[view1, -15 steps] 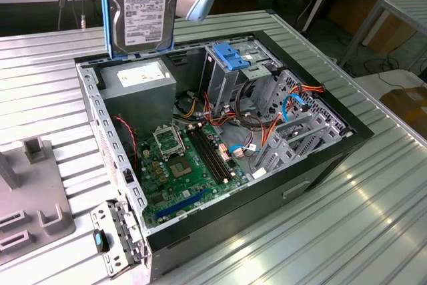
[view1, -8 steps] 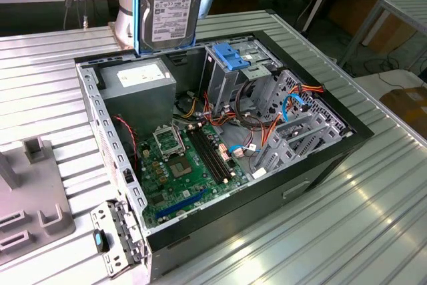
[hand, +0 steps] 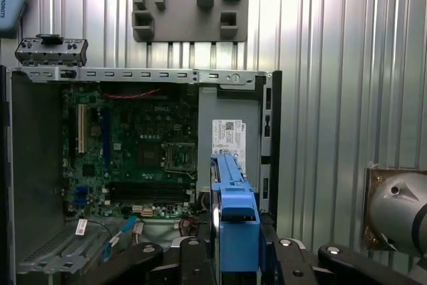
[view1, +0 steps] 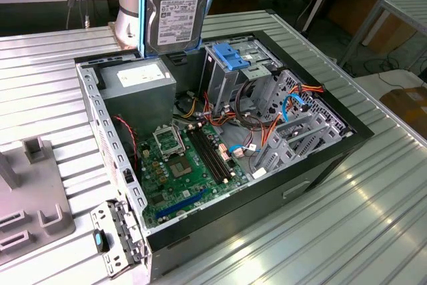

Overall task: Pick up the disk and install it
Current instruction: 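Pick up the disk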

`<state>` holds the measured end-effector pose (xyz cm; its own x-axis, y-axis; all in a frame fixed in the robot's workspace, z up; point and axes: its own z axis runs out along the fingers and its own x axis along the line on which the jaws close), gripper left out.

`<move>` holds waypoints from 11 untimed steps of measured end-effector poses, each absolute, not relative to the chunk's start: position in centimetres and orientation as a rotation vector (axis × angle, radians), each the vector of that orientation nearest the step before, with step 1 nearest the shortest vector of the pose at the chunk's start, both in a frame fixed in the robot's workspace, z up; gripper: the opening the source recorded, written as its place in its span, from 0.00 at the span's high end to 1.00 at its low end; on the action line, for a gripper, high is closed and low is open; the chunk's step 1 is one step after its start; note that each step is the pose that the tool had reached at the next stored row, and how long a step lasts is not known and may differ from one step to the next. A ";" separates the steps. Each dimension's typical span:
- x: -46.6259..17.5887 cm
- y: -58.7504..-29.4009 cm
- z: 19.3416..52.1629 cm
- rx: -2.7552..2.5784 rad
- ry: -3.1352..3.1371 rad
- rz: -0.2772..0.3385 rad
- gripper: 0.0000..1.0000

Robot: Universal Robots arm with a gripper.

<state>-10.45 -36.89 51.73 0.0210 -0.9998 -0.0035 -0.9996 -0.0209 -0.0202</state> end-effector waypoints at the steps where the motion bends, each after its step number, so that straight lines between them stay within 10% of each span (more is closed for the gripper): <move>1: -10.5 -37.3 51.7 -2.233 2.186 -0.018 0.63; 11: -10.4 -39.1 51.6 -2.210 2.162 -0.057 0.63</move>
